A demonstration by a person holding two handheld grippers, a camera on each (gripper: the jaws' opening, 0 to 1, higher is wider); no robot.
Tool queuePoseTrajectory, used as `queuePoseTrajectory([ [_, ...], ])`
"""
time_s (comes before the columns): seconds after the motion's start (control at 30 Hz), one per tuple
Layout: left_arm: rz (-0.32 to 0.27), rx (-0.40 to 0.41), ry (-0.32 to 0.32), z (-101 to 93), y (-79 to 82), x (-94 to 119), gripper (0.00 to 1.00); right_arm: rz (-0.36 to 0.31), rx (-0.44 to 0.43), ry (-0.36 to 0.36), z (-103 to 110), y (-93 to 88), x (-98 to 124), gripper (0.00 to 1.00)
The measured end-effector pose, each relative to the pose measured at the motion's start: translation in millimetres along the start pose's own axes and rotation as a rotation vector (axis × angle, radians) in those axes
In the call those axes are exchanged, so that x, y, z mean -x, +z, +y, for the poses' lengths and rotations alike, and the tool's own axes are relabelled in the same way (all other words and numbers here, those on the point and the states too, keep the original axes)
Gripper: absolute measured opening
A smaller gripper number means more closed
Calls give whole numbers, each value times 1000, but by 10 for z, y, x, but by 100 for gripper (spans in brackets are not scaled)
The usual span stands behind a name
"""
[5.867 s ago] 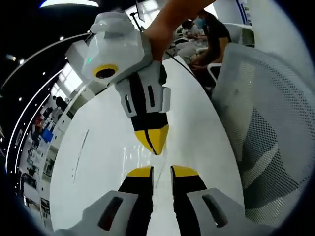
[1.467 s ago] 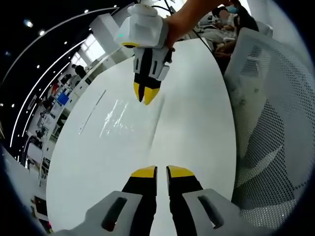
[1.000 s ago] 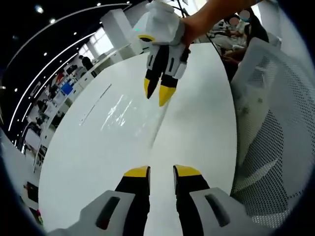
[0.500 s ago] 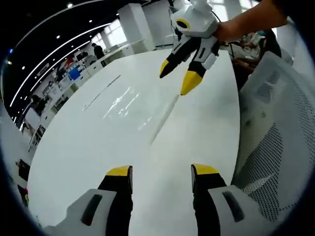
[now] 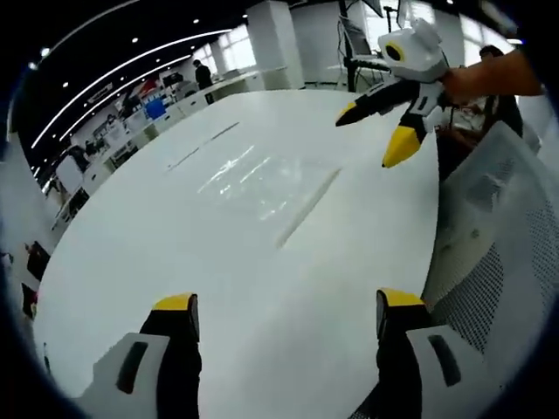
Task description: Open the resealable bag by pulling the two sides of the seal apart until the entire bag opening is separated and visibly accessible.
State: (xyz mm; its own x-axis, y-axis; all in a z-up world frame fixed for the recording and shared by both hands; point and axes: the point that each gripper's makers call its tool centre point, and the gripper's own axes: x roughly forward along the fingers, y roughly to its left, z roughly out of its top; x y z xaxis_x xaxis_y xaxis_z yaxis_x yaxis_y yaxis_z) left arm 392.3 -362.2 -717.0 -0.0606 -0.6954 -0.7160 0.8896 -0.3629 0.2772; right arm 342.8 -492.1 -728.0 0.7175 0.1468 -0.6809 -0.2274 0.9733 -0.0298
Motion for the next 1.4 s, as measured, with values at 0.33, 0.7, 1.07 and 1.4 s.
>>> queuePoseTrajectory([
  [0.33,9,98,16,-2,-56,-33,99,-72,-32,-51,-1,-41,201,99],
  [0.7,-31,353,111,50,-134,102,99,-187,-283,-132,248,-310,525,100],
  [1.07,-39,379,131,-96,-115,141,99,-201,-320,-194,320,-342,711,100],
  [1.4,-39,394,135,-61,-196,172,99,-193,-337,-225,342,-429,732,100],
])
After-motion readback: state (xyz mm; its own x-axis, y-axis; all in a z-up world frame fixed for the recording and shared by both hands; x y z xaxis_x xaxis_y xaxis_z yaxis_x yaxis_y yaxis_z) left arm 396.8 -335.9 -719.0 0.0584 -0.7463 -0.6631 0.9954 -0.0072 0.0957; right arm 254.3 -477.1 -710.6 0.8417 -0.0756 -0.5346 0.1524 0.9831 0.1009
